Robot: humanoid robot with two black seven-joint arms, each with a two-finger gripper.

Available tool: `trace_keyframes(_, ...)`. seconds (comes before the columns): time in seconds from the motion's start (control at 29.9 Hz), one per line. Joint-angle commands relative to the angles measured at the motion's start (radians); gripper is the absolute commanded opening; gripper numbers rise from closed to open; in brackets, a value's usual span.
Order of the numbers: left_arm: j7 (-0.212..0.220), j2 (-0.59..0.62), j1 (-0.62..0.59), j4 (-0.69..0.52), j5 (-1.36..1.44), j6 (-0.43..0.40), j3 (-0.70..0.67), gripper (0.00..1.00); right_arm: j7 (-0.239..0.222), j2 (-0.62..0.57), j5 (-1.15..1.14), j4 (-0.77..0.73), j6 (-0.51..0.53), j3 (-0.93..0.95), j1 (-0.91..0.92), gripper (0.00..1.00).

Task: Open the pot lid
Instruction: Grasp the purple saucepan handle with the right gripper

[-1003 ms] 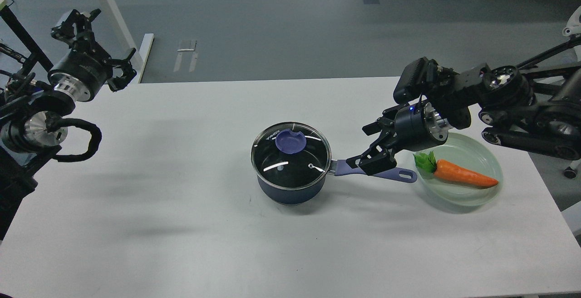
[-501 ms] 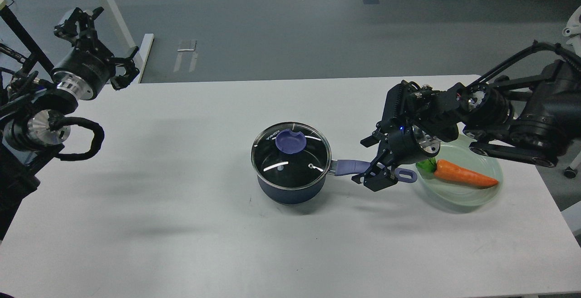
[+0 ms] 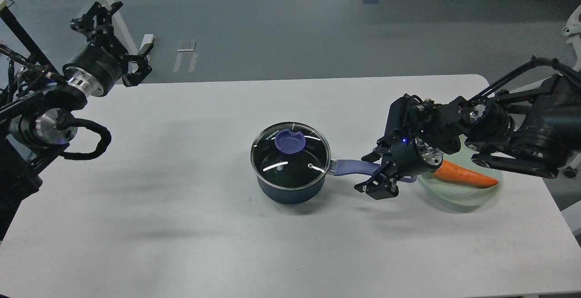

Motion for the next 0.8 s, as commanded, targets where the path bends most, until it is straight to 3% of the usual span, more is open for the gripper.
trace_keyframes(0.0,0.000,0.000,-0.004,-0.001,0.007,-0.002,0.002,0.99,0.000,-0.011,-0.003,0.021,0.002,-0.002,0.011,0.66)
trace_keyframes(0.3,0.002,-0.002,-0.012,-0.013,0.010,-0.002,0.002,0.99,0.000,-0.047,-0.018,0.051,0.006,-0.014,0.024,0.65)
trace_keyframes(0.47,0.005,-0.002,-0.025,-0.028,0.011,0.005,0.003,0.99,0.000,-0.061,-0.038,0.051,0.006,-0.022,0.028,0.53)
trace_keyframes(0.67,0.052,-0.005,-0.068,-0.055,0.100,0.025,0.006,0.99,0.000,-0.061,-0.036,0.051,0.002,-0.020,0.029,0.47)
trace_keyframes(0.77,0.054,-0.005,-0.087,-0.055,0.148,0.024,0.005,0.99,0.000,-0.061,-0.036,0.051,0.002,-0.020,0.043,0.47)
